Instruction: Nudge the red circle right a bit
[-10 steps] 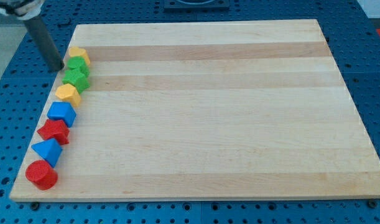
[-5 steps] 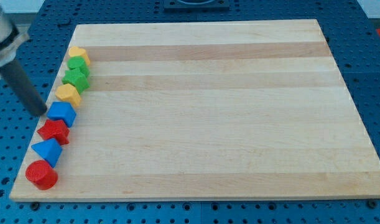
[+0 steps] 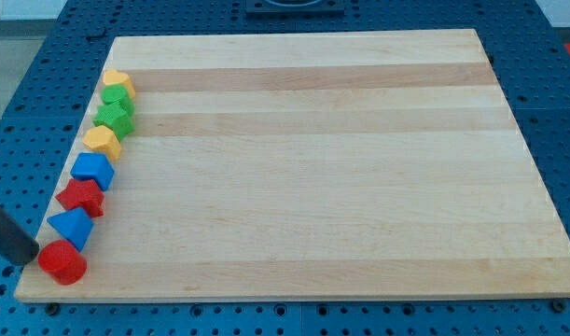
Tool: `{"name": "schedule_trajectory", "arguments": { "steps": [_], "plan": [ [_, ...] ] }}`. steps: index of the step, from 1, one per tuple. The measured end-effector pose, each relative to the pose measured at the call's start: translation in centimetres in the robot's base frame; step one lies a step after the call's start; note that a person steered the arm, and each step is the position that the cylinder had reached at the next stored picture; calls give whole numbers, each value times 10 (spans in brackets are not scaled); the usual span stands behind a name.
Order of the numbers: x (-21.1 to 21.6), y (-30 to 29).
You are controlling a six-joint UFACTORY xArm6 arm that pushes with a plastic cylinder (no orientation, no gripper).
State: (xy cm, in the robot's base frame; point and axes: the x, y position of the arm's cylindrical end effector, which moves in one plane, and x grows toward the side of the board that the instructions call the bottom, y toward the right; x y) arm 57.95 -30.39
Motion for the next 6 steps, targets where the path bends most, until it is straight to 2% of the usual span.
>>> {"name": "schedule_trajectory", "arguments": {
  "steps": [1, 2, 4, 6],
  "plan": [
    [7, 0],
    [36, 1],
    [38, 15],
    [25, 60]
  ]
}}
